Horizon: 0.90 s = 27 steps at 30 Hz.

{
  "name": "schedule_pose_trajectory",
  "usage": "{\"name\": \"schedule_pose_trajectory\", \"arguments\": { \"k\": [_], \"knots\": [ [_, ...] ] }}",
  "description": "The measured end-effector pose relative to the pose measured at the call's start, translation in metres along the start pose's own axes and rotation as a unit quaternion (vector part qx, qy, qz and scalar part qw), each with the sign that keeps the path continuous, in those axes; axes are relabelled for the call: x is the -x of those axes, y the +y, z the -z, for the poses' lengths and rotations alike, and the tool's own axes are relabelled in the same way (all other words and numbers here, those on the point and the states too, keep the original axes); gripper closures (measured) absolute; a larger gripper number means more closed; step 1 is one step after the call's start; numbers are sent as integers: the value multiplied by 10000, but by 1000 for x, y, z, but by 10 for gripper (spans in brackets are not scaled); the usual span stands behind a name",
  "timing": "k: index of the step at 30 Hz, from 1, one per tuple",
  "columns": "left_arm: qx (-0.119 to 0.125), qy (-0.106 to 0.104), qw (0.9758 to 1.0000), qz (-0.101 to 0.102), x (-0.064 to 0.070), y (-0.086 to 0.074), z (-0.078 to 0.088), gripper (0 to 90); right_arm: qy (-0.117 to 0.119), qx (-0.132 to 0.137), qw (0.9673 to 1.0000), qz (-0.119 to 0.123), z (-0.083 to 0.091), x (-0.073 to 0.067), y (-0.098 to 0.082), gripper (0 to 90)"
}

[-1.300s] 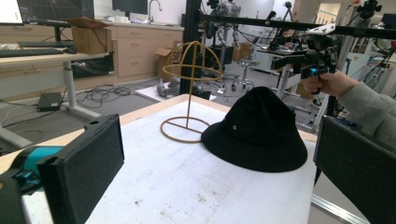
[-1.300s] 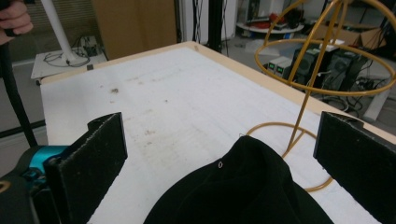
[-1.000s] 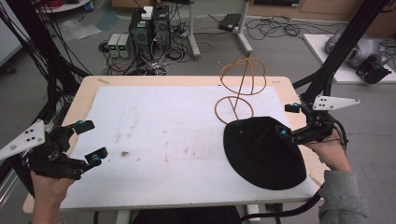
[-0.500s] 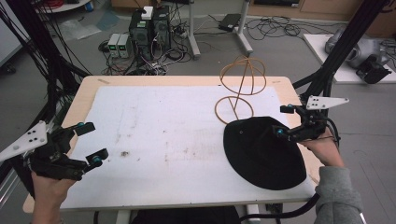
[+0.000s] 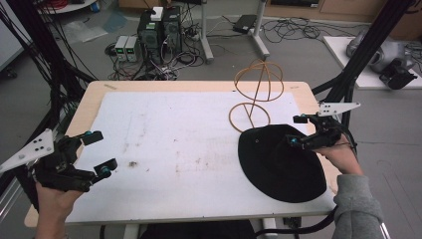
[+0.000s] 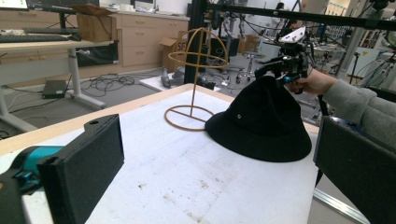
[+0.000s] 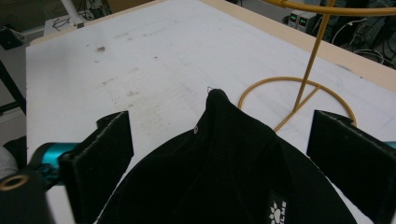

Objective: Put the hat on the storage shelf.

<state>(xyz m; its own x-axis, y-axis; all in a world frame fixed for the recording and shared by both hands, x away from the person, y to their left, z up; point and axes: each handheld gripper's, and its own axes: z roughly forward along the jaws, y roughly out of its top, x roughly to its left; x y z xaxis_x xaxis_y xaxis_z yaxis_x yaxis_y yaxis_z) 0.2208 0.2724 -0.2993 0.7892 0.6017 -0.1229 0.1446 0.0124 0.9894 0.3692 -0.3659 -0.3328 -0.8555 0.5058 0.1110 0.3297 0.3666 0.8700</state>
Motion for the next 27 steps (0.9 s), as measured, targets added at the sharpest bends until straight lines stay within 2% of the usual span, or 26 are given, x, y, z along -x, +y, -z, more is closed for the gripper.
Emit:
{"name": "schedule_pose_trajectory", "arguments": {
  "k": [1, 2, 5, 10, 11, 12, 13, 15, 20, 27],
  "knots": [
    [0, 0, 10000, 0, 0, 0, 0, 21, 0, 0, 10000, 0, 0, 0, 0, 109],
    [-2, 7, 10000, 2, 0, 0, 0, 21, 28, -52, 10000, 43, 0, 0, 0, 183],
    [35, 62, 10000, -21, 1, 0, 1, 21, 15, -211, 9998, 7, -2, -1, -1, 238],
    [72, 73, 9999, -28, 0, 1, 3, 21, -145, -294, 9994, 76, -2, 0, -1, 491],
    [72, 73, 9999, -28, 0, 1, 3, 21, -145, -294, 9994, 76, -2, 0, -1, 491],
    [68, 67, 9999, -35, 0, 1, 3, 21, -125, -235, 9995, 177, -1, -1, 0, 623],
    [60, 69, 10000, -40, 0, 1, 3, 21, -188, -243, 9993, 202, -1, -2, 0, 675],
    [44, 70, 10000, -30, 0, 1, 2, 21, -169, -280, 9991, 284, -1, -2, 0, 741],
    [32, 67, 10000, -39, 0, 1, 2, 21, -185, -332, 9989, 274, 0, -2, 0, 816],
    [57, 79, 9999, -22, 0, 1, 2, 21, -174, -329, 9990, 235, 0, -1, 0, 827]
  ]
}}
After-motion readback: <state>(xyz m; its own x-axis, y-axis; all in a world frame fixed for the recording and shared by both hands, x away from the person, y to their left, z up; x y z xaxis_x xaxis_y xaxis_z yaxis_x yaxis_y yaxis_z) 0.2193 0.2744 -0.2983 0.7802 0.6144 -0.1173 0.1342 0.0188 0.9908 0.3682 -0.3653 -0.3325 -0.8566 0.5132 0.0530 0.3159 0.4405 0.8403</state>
